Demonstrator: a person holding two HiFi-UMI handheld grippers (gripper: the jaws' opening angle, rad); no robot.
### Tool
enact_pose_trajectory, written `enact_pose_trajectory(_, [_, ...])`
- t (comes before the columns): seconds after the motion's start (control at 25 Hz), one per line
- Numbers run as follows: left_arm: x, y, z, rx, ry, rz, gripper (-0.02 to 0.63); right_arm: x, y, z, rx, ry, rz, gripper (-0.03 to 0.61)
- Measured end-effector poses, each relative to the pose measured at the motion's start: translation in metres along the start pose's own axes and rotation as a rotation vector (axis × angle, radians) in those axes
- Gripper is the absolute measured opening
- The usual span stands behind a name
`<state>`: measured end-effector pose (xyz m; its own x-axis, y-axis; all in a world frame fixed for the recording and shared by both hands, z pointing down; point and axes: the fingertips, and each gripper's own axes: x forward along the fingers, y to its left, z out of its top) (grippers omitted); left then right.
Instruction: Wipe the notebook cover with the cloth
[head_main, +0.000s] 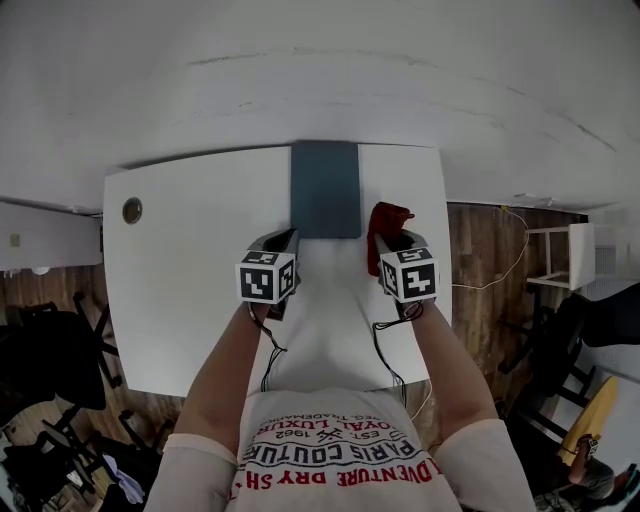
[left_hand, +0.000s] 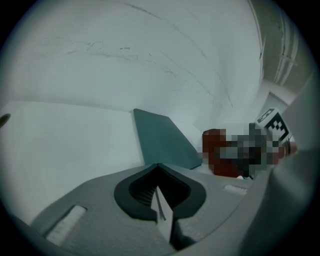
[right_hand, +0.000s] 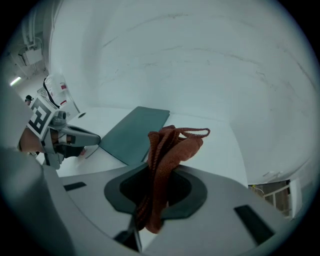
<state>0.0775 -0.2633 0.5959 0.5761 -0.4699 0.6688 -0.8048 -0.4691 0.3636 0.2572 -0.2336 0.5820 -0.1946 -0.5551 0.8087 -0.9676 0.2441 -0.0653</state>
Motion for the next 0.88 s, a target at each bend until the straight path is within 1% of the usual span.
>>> enact_pose_trajectory(0.08, [0.0,-0.002,0.0,0.037,-0.015,0.018,0.009,-0.011,0.006,0.007,-0.008,-0.042,0.005,0.081])
enact_pose_trajectory(0.16, [-0.003,-0.003,-0.004,0.071,-0.014,0.021,0.009,-0.023,0.017,0.014,-0.005,-0.086,0.018,0.081])
enact_pose_trajectory(0.24, [-0.012,-0.003,-0.008,0.094,-0.021,0.028,0.009,-0.036,0.029,0.019,-0.004,-0.133,0.033,0.081])
enact_pose_trajectory(0.28, [-0.02,-0.003,-0.008,0.098,-0.039,0.031,0.009,-0.044,0.035,0.022,-0.012,-0.158,0.037,0.081])
enact_pose_trajectory(0.44, [-0.055,-0.011,0.002,0.102,-0.131,0.019,0.009,-0.075,0.053,0.036,-0.053,-0.28,0.027,0.081])
enact_pose_trajectory(0.56, [-0.084,-0.026,0.018,0.108,-0.225,0.026,0.009,-0.097,0.063,0.041,-0.059,-0.338,0.025,0.081])
enact_pose_trajectory(0.76, [-0.139,-0.063,0.047,0.21,-0.379,0.02,0.009,-0.13,0.077,0.048,-0.077,-0.427,0.029,0.081])
enact_pose_trajectory(0.88, [-0.172,-0.083,0.063,0.236,-0.466,0.0,0.009,-0.148,0.083,0.054,-0.118,-0.484,0.013,0.083])
